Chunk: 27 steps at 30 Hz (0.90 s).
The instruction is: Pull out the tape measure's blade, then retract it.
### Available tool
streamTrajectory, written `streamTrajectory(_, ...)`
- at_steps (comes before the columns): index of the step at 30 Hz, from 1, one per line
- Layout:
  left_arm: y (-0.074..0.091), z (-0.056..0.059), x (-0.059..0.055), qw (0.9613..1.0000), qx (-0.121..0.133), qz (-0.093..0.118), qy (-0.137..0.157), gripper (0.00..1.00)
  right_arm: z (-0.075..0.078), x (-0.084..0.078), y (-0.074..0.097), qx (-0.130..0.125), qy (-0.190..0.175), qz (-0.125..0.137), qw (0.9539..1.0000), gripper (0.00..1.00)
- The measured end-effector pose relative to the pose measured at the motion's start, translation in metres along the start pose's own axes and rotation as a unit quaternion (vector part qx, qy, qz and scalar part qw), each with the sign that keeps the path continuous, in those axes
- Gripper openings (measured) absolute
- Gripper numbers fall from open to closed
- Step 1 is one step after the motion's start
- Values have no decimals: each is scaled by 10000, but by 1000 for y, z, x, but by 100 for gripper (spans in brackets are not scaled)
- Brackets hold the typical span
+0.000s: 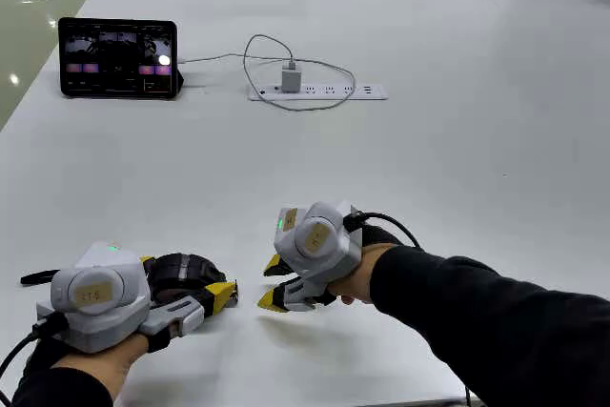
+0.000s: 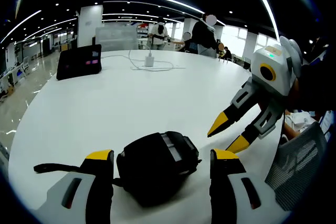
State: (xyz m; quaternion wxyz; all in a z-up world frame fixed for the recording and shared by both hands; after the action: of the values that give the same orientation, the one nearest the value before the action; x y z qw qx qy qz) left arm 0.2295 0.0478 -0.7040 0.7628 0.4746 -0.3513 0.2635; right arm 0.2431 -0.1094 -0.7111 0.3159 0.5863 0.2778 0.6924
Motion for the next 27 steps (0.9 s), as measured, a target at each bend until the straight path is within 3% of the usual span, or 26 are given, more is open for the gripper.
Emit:
streamTrajectory(2, 3, -3, 4, 9999, -50, 30, -151, 75, 1, -4, 7, -104, -35, 46, 9999, 25)
streamTrajectory(9, 17, -17, 14, 9997, -144, 12, -210, 85, 1, -18, 35, -441, -346, 176, 9983, 29)
streamTrajectory(11, 21, -21, 15, 9996, -252, -30, -101, 89, 0, -24, 42, -534, -446, 207, 9974, 31)
streamTrajectory(12, 22, -18, 13, 9985, -541, -52, 93, 92, -1, -28, 47, -577, -557, 226, 9965, 31)
streamTrajectory(13, 23, -18, 12, 9975, -655, -68, 244, 97, -3, -30, 51, -583, -651, 247, 9959, 32)
streamTrajectory(15, 27, -22, 8, 9960, -750, -246, 423, 99, -7, -35, 59, -624, -693, 302, 9952, 33)
streamTrajectory(17, 32, -27, 8, 9960, -771, -241, 392, 99, -12, -42, 65, -653, -729, 283, 9948, 33)
streamTrajectory(19, 36, -30, 8, 9963, -786, -225, 278, 99, -15, -48, 69, -690, -774, 267, 9943, 34)
streamTrajectory(21, 41, -33, 6, 9958, -837, -351, 121, 99, -17, -54, 75, -756, -870, 280, 9929, 34)
streamTrajectory(23, 46, -37, 6, 9946, -822, -413, -474, 99, -19, -60, 81, -807, -970, 301, 9915, 35)
streamTrajectory(25, 50, -38, 5, 9919, -870, -457, -800, 99, -21, -66, 86, -873, -1051, 301, 9902, 36)
streamTrajectory(27, 52, -42, 3, 9919, -834, -552, -786, 99, -23, -70, 91, -909, -1110, 332, 9891, 37)
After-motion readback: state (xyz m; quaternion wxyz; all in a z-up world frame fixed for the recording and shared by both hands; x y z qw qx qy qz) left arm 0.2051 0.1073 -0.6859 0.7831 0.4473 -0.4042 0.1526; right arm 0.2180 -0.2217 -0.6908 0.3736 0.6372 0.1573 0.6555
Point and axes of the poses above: the centre of the closed fingertips' face, and the gripper's own axes: y roughly backward along the fingers, z roughly to its right, x roughly out of its top, the point moved 6 cm from there along y, roughly backward along the fingers, and after that the axes turned 13 degrees about y, right-handed, at the moved point
